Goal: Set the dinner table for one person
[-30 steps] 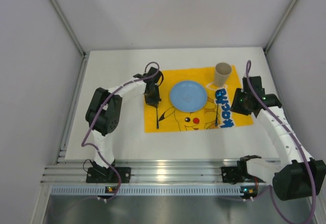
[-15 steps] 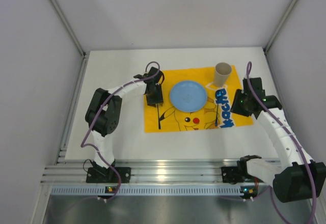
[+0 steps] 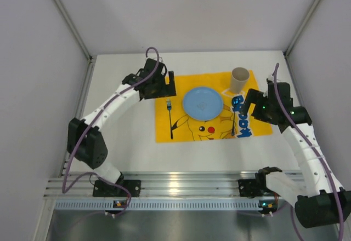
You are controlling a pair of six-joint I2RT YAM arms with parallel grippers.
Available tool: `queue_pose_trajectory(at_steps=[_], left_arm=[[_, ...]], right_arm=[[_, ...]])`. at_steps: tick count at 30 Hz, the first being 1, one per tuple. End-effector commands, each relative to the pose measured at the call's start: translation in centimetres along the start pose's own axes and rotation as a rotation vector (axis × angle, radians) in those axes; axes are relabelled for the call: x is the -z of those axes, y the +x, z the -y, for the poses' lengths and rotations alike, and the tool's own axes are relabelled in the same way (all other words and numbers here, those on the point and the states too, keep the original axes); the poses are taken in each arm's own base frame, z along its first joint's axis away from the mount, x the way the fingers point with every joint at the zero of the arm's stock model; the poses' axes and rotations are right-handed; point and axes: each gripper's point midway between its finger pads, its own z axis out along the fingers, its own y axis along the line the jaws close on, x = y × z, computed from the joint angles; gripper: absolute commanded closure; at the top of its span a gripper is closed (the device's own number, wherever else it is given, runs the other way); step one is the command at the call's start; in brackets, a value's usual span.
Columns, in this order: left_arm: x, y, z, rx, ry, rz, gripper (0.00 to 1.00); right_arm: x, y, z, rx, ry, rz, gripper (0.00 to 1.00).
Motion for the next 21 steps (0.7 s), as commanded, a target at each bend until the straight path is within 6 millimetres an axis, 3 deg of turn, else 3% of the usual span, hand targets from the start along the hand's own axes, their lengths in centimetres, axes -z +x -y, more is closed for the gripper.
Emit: queue_pose_trajectory(at_steps=[1, 2, 3, 7, 8, 10, 13, 21], left_arm=[[4.4, -0.9, -1.0, -0.054, -0.008, 0.096, 0.02], [6.1, -1.2, -1.2, -0.052, 0.002, 0.139, 0.02], [6.2, -0.2, -2.1, -0.057, -0.012, 0.131, 0.02], [9.1, 0.5, -4.2, -0.026, -0.039, 0.230, 0.02], [11.0, 0.0, -4.3, -0.012, -0.019, 0.294, 0.02], [11.4, 0.8, -6.0, 0.003, -0.065, 0.335, 0.02], [12.9, 1.2, -8.0, 0.022, -0.109, 0.415, 0.02], [16.0, 1.2, -11.1, 0.041, -0.154, 0.619, 0.02]], right_arm=[[3.8, -4.9, -3.1, 0.010, -0.147, 0.187, 0.00], [5.2, -5.8, -3.7, 0.012, -0.178, 0.228, 0.00], [5.8, -6.2, -4.1, 0.015, -0.200, 0.252, 0.00], [9.1, -8.1, -6.1, -0.013, -0.316, 0.363, 0.00], [9.3, -8.1, -6.1, -0.085, -0.318, 0.375, 0.00], [8.8, -8.1, -4.7, -0.182, -0.250, 0.394, 0.00], [7.0, -5.9, -4.4, -0.193, -0.277, 0.373, 0.00], [7.5, -5.1, -3.7, -0.270, -0.306, 0.444, 0.00]])
